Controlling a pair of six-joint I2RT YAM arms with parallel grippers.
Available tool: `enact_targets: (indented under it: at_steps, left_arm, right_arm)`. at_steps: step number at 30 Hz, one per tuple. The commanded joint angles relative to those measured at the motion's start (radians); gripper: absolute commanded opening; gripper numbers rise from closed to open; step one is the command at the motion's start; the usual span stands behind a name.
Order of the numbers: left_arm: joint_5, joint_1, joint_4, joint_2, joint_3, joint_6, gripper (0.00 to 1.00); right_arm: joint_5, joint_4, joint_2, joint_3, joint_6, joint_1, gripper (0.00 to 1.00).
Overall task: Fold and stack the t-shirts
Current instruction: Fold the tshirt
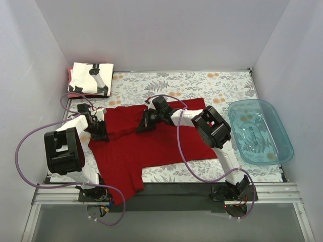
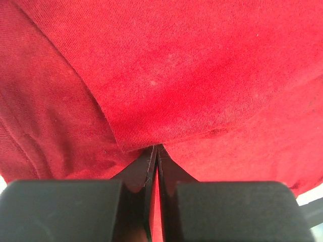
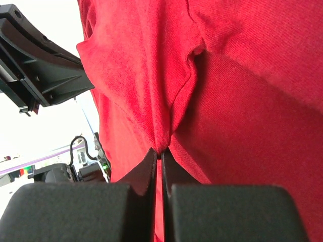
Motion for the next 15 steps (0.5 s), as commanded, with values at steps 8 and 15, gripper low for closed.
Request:
enact_targets:
  at_steps: [8, 15]
  left_arm:
    - [-0.024, -0.005, -0.031, -0.133, 0.062, 0.008, 0.00]
    - [-0.033, -0.005, -0.028, -0.124, 0.083, 0.001, 0.00]
  right_arm:
    - [-0.020, 0.015, -0.010, 0.059, -0.030, 0.014, 0.01]
    - [-0.018, 0.015, -0.005, 0.073, -0.033, 0.012, 0.01]
